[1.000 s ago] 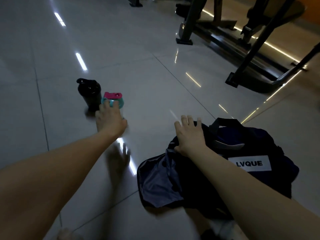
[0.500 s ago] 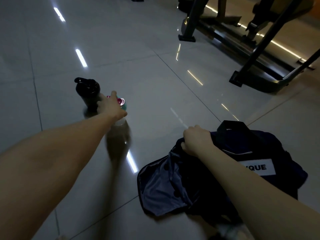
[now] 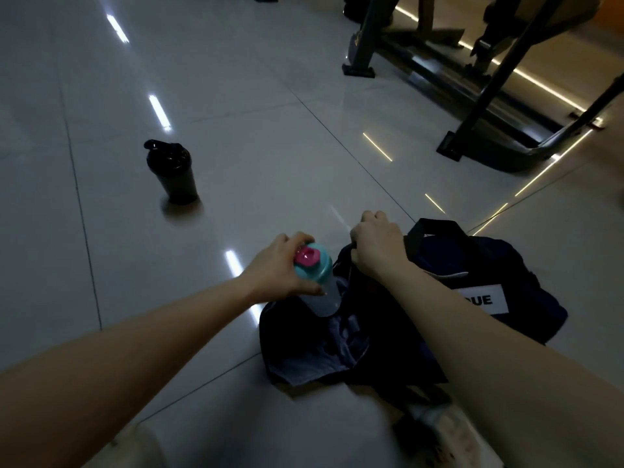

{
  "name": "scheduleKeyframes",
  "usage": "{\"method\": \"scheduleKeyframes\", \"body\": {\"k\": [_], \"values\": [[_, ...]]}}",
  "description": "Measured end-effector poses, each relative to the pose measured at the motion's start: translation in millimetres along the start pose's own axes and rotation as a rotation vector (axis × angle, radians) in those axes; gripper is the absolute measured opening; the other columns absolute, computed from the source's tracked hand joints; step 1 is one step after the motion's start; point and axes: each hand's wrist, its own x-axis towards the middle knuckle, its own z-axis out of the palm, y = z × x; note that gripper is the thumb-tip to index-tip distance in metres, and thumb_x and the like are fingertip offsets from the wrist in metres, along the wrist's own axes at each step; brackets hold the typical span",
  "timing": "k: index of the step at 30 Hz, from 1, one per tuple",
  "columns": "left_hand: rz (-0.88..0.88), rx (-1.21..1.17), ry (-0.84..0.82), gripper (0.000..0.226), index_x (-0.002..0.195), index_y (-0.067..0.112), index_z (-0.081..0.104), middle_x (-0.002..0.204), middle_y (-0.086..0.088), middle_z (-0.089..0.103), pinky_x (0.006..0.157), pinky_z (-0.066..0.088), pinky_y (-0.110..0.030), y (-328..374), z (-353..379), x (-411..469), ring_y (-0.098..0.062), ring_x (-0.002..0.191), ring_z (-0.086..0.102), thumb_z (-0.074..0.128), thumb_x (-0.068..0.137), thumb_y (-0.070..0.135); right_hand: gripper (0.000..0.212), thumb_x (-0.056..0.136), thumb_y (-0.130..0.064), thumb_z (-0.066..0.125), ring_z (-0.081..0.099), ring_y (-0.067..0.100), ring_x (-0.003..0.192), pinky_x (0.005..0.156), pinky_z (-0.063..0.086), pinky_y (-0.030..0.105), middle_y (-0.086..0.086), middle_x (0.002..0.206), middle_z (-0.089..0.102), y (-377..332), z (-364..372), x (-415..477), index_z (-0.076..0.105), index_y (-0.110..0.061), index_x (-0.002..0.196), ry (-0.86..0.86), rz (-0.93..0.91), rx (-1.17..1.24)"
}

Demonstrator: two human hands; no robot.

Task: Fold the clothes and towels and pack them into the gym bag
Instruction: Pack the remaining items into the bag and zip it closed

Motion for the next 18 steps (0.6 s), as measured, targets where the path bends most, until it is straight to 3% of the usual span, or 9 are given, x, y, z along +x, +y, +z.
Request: {"method": "scheduleKeyframes", "body": {"k": [6, 11, 15, 18], "values": [[0.268, 0.213, -0.008, 0.09, 0.136, 0.036, 0.042, 0.118, 0.001, 0.044, 0.085, 0.053, -0.039, -0.7, 25.7, -2.8, -0.022, 0.099, 0.053, 0.075, 0.055, 0.061, 0.016, 0.087, -0.021, 0.066, 0.047, 0.03, 0.112, 0.091, 0.047, 0.047, 0.007, 0.116, 0.052, 10.5, -8.5, -1.7, 0.071, -0.012, 0.099, -0.121, 0.039, 0.184], [0.248, 0.413, -0.167, 0.095, 0.139, 0.036, 0.04, 0.118, -0.001, 0.045, 0.086, 0.051, -0.035, -4.3, 9.7, 21.8, -0.025, 0.101, 0.055, 0.081, 0.057, 0.058, 0.011, 0.088, -0.024, 0.069, 0.053, 0.028, 0.102, 0.077, 0.052, 0.041, 0.007, 0.111, 0.053, 15.0, -7.1, 4.2, 0.067, -0.014, 0.084, -0.141, 0.07, 0.283], [0.311, 0.225, -0.119, 0.091, 0.141, 0.035, 0.042, 0.119, 0.002, 0.044, 0.09, 0.05, -0.034, -11.8, 27.4, 18.5, -0.022, 0.104, 0.054, 0.081, 0.06, 0.052, 0.023, 0.083, -0.027, 0.073, 0.064, 0.027, 0.083, 0.062, 0.044, 0.031, 0.007, 0.085, 0.065, 14.4, -5.3, 10.3, 0.062, -0.02, 0.064, -0.203, 0.114, 0.422], [0.4, 0.057, 0.023, 0.091, 0.142, 0.036, 0.046, 0.118, 0.005, 0.044, 0.088, 0.05, -0.032, -2.2, 39.0, 12.1, -0.015, 0.101, 0.052, 0.081, 0.058, 0.05, 0.022, 0.085, -0.028, 0.074, 0.064, 0.023, 0.073, 0.063, 0.05, 0.033, 0.006, 0.073, 0.068, 13.6, -5.4, 9.4, 0.071, -0.012, 0.07, -0.255, 0.112, 0.486]]}}
